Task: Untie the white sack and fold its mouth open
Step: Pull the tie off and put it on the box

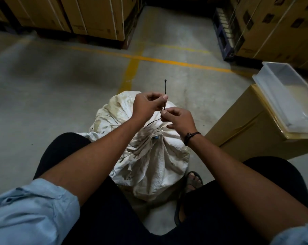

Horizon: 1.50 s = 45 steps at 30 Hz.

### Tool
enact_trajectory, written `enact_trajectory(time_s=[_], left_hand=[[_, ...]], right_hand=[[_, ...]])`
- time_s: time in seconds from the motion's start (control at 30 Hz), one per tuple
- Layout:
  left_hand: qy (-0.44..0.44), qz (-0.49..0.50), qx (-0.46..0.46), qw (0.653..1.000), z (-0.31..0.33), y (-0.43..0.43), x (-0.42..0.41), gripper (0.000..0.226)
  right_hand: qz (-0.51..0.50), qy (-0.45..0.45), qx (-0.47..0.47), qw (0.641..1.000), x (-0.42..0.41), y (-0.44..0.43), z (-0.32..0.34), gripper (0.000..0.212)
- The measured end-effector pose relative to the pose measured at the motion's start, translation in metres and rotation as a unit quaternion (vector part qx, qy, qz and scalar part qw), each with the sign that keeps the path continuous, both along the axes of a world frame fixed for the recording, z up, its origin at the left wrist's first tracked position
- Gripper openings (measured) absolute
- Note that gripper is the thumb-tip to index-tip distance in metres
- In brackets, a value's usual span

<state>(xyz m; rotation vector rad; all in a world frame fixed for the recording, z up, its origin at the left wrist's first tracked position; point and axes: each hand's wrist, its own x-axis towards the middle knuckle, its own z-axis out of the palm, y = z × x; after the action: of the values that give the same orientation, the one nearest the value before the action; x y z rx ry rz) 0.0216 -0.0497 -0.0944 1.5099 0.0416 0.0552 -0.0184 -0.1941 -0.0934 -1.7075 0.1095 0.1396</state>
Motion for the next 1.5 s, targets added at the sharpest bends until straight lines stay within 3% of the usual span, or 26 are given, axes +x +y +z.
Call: enact_trajectory(time_s=[0.37,0.57,0.73,0.87,1.1,1.3,1.5], left_hand=[[-0.005,-0.019,-0.041,0.999,0.067,-0.088,0.075,0.014],[-0.033,-0.049,-0.019,0.998,0.112,-0.169,0.101,0.02],[-0.04,-0.061,0.037,0.997,0.125,-0.241,0.114,0.016],[-0.056,-0.058,0.112,0.99,0.127,-0.296,0.12,0.015],[-0.031,-0.096,0.161,0.982,0.138,-0.37,0.127,0.016],[0.039,-0.104,0.29,0.951,0.131,-0.407,0.136,0.04],[0.017,-0.11,0.344,0.932,0.118,-0.419,0.135,0.026]], right_hand=[[-0.141,-0.14,-0.132,0.971,0.02,-0.086,0.05,0.016],[-0.206,-0.214,-0.289,0.91,0.016,-0.16,0.073,0.01],[-0.29,-0.245,-0.367,0.849,0.003,-0.225,0.091,0.012],[-0.357,-0.22,-0.397,0.817,0.0,-0.267,0.094,0.012],[-0.44,-0.148,-0.424,0.777,0.0,-0.312,0.093,0.012],[-0.456,-0.102,-0.453,0.76,0.005,-0.332,0.088,0.015],[-0.461,-0.047,-0.492,0.736,0.006,-0.344,0.078,0.017]])
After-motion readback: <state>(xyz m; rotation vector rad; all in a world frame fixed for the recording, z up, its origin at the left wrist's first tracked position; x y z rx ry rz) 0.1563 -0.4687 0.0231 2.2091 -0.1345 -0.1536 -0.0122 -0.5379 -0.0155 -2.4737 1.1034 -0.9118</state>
